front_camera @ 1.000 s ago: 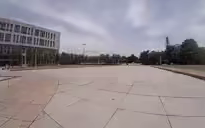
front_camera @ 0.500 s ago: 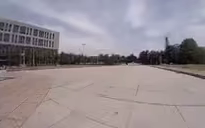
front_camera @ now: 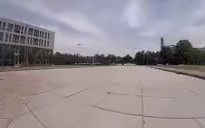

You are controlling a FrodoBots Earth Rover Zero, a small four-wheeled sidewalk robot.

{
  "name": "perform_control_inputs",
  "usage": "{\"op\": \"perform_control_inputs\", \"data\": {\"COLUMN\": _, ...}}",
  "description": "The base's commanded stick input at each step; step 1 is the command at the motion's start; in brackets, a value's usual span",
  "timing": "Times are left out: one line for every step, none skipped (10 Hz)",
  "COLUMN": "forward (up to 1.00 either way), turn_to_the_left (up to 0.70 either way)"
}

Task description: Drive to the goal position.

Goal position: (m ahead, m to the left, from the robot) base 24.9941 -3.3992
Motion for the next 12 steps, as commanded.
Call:
{"op": "perform_control_inputs", "data": {"forward": 1.0, "turn_to_the_left": 0.0}}
{"op": "perform_control_inputs", "data": {"forward": 1.0, "turn_to_the_left": 0.0}}
{"op": "perform_control_inputs", "data": {"forward": 1.0, "turn_to_the_left": 0.0}}
{"op": "perform_control_inputs", "data": {"forward": 1.0, "turn_to_the_left": 0.0}}
{"op": "perform_control_inputs", "data": {"forward": 1.0, "turn_to_the_left": 0.0}}
{"op": "perform_control_inputs", "data": {"forward": 1.0, "turn_to_the_left": 0.0}}
{"op": "perform_control_inputs", "data": {"forward": 1.0, "turn_to_the_left": 0.0}}
{"op": "perform_control_inputs", "data": {"forward": 1.0, "turn_to_the_left": 0.0}}
{"op": "perform_control_inputs", "data": {"forward": 1.0, "turn_to_the_left": 0.0}}
{"op": "perform_control_inputs", "data": {"forward": 1.0, "turn_to_the_left": 0.0}}
{"op": "perform_control_inputs", "data": {"forward": 1.0, "turn_to_the_left": 0.0}}
{"op": "perform_control_inputs", "data": {"forward": 1.0, "turn_to_the_left": 0.0}}
